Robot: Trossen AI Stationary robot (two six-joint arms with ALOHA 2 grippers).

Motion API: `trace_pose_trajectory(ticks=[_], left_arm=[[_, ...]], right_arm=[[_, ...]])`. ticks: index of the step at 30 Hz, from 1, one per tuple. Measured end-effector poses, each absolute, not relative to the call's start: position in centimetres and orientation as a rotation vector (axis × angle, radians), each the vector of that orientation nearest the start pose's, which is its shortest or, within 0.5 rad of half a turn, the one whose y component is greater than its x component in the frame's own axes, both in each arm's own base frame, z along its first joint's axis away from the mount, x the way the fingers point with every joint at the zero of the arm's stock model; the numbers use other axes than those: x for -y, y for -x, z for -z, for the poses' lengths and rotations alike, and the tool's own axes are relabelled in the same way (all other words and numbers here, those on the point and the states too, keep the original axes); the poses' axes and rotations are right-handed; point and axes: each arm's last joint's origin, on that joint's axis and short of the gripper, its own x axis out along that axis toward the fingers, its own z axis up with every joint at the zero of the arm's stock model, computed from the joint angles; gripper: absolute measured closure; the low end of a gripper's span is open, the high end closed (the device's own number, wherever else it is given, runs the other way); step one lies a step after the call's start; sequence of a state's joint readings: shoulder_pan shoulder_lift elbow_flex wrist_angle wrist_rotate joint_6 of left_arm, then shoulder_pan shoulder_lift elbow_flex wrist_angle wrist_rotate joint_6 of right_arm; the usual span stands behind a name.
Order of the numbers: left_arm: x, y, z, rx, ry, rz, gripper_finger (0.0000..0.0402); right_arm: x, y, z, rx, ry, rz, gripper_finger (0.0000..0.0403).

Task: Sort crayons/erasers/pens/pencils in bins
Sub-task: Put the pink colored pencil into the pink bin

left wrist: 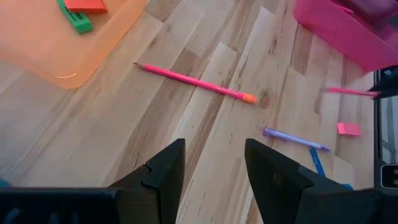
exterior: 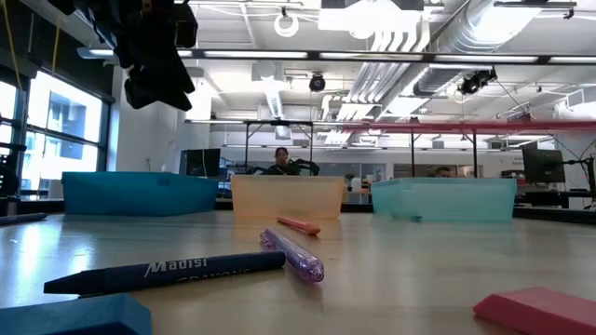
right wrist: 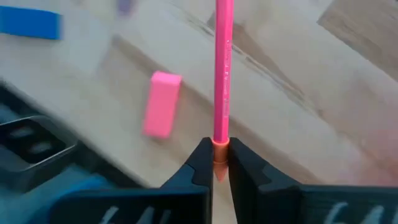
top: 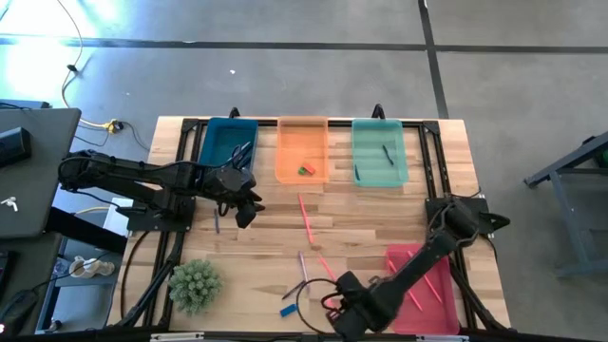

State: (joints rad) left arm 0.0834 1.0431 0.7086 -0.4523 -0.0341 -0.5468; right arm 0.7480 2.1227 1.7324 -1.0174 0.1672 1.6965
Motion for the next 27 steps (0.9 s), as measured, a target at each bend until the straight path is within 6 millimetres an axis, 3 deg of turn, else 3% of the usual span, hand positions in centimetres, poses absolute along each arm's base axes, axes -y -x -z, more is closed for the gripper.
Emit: trace_pose_trajectory(ticks=[7,15,27], left_arm=[[-1.8,-20.6,-23.9,-0.737,0.537,-0.324,0.0247],[-1.8,-20.6,-23.9,-0.737,0.537,-0.325,0.0247],[-1.8,-20.6,-23.9,-0.737,0.537,-0.325,0.0247]], right_arm=[[-28.3,-28.5,-22.2,-1.125,-0.774,0.760,0.0393],[-28.1,-24.1,-24.6,-1.129,-0.704,0.911,0.0393],[-29.7,-18.7,-25.8,-1.165,-0.715,1.052,0.0393]])
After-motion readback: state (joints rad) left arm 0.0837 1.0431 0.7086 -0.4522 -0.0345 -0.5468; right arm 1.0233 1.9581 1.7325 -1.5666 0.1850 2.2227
